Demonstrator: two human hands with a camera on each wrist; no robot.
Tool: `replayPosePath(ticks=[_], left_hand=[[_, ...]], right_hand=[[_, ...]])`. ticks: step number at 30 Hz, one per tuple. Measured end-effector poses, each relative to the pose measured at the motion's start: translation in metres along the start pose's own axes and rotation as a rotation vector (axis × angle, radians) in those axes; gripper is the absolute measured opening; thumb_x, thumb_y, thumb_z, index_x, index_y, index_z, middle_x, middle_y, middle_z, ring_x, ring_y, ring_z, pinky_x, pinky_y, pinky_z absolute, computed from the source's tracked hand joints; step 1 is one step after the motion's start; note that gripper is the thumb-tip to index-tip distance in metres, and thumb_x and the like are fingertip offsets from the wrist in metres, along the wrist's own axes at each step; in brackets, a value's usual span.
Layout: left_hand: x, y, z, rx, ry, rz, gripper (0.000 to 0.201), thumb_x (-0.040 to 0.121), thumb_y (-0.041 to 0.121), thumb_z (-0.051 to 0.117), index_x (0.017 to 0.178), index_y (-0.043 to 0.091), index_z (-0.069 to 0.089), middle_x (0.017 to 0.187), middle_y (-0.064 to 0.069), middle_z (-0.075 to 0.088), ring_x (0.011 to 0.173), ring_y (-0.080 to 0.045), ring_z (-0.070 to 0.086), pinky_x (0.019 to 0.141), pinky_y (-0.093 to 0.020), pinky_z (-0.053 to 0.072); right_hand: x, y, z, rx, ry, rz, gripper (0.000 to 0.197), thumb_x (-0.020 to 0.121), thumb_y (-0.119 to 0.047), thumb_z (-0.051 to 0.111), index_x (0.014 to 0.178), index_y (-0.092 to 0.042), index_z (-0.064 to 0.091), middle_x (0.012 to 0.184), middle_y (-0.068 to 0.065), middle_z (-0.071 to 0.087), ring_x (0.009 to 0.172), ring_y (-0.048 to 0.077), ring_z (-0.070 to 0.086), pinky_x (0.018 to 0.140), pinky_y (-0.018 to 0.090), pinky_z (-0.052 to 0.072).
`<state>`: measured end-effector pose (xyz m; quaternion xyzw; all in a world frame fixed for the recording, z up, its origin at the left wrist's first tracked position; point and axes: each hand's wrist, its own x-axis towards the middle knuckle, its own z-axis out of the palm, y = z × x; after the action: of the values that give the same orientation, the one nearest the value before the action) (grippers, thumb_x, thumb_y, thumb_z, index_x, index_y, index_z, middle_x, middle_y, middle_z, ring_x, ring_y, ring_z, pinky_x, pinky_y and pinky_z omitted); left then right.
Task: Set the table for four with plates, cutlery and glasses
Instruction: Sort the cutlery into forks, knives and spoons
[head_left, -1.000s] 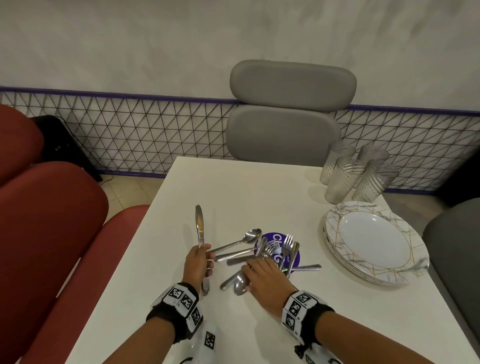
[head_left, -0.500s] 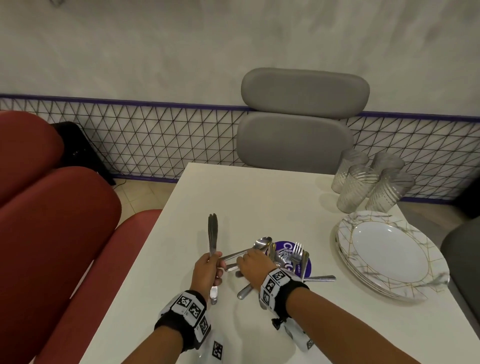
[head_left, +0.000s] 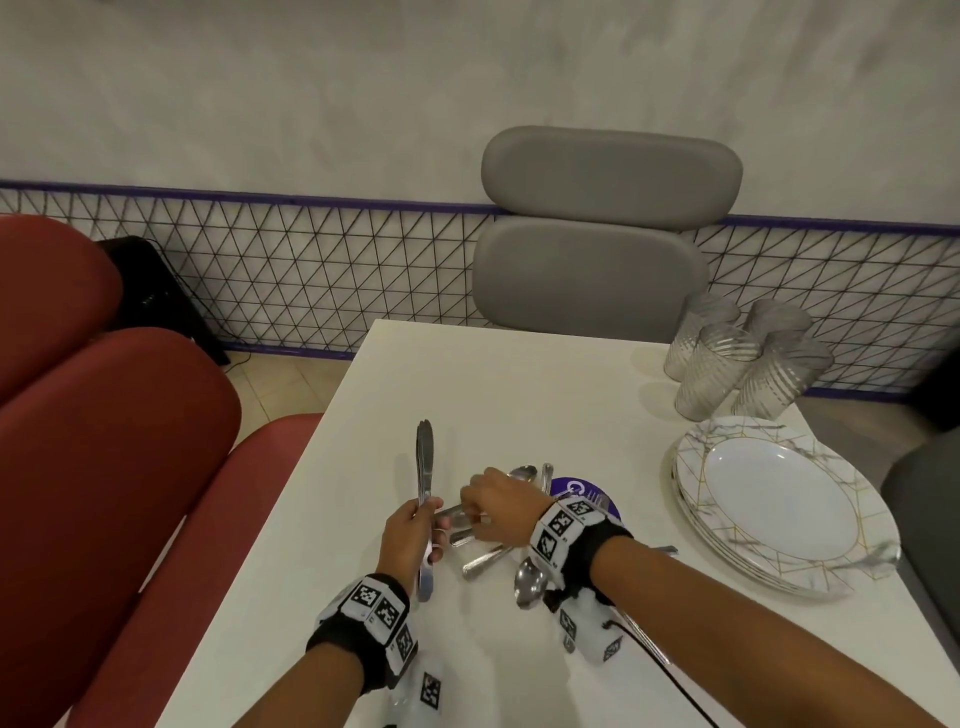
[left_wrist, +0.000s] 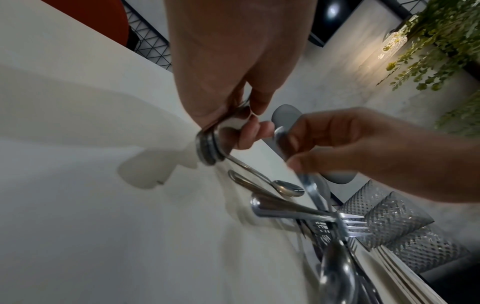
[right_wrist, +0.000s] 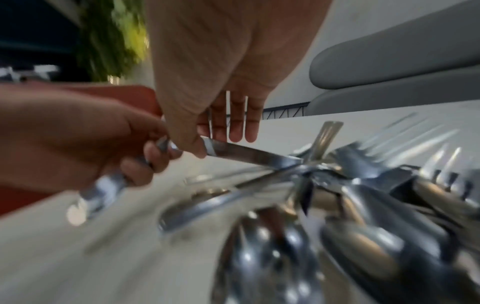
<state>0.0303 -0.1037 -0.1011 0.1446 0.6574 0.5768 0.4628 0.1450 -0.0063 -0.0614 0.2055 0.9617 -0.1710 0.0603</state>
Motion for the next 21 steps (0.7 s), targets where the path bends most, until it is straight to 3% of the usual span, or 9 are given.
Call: replayPosePath(ticks=[3, 6, 9, 12, 15, 17, 21], left_hand=[[0.0, 0.0, 0.002, -0.01, -0.004, -0.01, 0.013, 0.094, 0.01, 0.047, 0.087, 0.005, 0.058, 0.064, -0.009, 0.055, 0.043, -0.013, 0.041, 0.036, -0.02, 0.028], [-0.001, 0.001, 0.004, -0.024, -0.026, -0.015, 0.013, 0.095, 0.01, 0.046, 0.09, 0.005, 0.058, 0.066, -0.009, 0.056, 0.042, -0.012, 0.042, 0.036, -0.02, 0.029], [-0.003, 0.003, 0.008, -0.068, -0.064, -0.019, 0.014, 0.096, 0.008, 0.042, 0.093, 0.005, 0.056, 0.068, -0.011, 0.056, 0.04, -0.011, 0.045, 0.036, -0.019, 0.03], [-0.005, 0.005, 0.015, -0.095, -0.109, -0.03, 0.016, 0.097, 0.007, 0.039, 0.095, 0.006, 0.054, 0.069, -0.011, 0.056, 0.039, -0.01, 0.047, 0.035, -0.019, 0.032], [-0.01, 0.007, 0.022, -0.092, -0.145, -0.049, 0.017, 0.097, 0.008, 0.036, 0.094, 0.008, 0.053, 0.068, -0.01, 0.055, 0.038, -0.009, 0.046, 0.035, -0.018, 0.032], [-0.014, 0.007, 0.026, -0.108, -0.172, -0.05, 0.018, 0.097, 0.009, 0.036, 0.091, 0.008, 0.053, 0.068, -0.011, 0.055, 0.038, -0.009, 0.046, 0.035, -0.017, 0.032], [-0.018, 0.006, 0.037, -0.131, -0.171, -0.098, 0.02, 0.099, 0.009, 0.032, 0.089, 0.008, 0.049, 0.068, -0.013, 0.054, 0.034, -0.01, 0.047, 0.034, -0.016, 0.033]], right_hand=[[-0.002, 0.0, -0.023, 0.258, 0.106, 0.039, 0.012, 0.086, -0.011, 0.055, 0.096, -0.003, 0.057, 0.091, 0.009, 0.062, 0.081, 0.019, 0.051, 0.073, 0.028, 0.039], [-0.012, 0.002, -0.045, 0.399, 0.283, 0.084, 0.012, 0.089, -0.013, 0.055, 0.098, -0.005, 0.055, 0.087, 0.0, 0.057, 0.08, 0.017, 0.053, 0.073, 0.028, 0.042], [-0.026, 0.009, -0.062, 0.523, 0.515, 0.143, 0.014, 0.091, -0.009, 0.052, 0.105, -0.01, 0.052, 0.093, 0.002, 0.06, 0.084, 0.018, 0.058, 0.078, 0.028, 0.048], [-0.043, 0.016, -0.071, 0.737, 0.75, 0.198, 0.015, 0.089, -0.002, 0.053, 0.094, -0.016, 0.05, 0.087, -0.001, 0.058, 0.078, 0.013, 0.059, 0.075, 0.024, 0.051], [-0.067, 0.017, -0.071, 0.94, 0.926, 0.257, 0.028, 0.087, 0.002, 0.055, 0.082, -0.024, 0.045, 0.082, 0.001, 0.06, 0.075, 0.011, 0.062, 0.071, 0.02, 0.055], [-0.083, 0.017, -0.067, 1.035, 0.998, 0.28, 0.028, 0.087, 0.003, 0.056, 0.081, -0.022, 0.045, 0.082, 0.001, 0.06, 0.076, 0.01, 0.064, 0.073, 0.023, 0.057], [-0.105, 0.018, -0.051, 1.286, 1.119, 0.348, 0.024, 0.084, 0.007, 0.056, 0.078, -0.011, 0.043, 0.084, 0.009, 0.058, 0.081, 0.021, 0.064, 0.075, 0.029, 0.059]])
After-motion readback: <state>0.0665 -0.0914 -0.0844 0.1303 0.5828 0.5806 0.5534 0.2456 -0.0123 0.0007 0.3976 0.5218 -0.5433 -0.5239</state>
